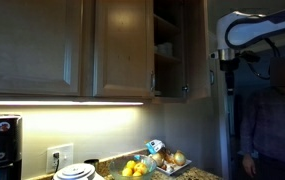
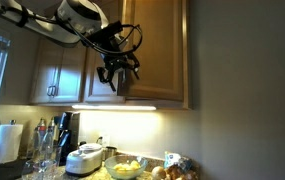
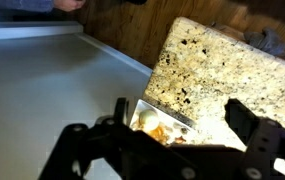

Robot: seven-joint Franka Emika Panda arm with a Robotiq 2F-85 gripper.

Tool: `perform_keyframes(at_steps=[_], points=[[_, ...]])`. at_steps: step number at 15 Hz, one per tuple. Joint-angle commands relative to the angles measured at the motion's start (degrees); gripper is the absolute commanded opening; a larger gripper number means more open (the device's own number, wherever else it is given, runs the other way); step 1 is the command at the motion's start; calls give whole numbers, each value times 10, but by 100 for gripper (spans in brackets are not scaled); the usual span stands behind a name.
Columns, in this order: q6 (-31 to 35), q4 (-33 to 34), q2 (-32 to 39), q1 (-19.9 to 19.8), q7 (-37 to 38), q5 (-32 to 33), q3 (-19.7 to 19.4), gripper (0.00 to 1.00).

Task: Open the doors of the upper cabinet on the right

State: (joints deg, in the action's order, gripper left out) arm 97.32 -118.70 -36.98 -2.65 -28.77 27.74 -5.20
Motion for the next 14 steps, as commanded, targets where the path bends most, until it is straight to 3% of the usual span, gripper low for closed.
perform_keyframes(at_steps=[1, 4, 10, 14], points=[[-23, -22, -17, 44, -28, -25, 3, 100], [-12, -34, -24, 84, -31, -57, 23, 100], [2, 8, 17, 150, -15, -148, 67, 100], [95, 51, 69, 139, 18, -127, 85, 100]])
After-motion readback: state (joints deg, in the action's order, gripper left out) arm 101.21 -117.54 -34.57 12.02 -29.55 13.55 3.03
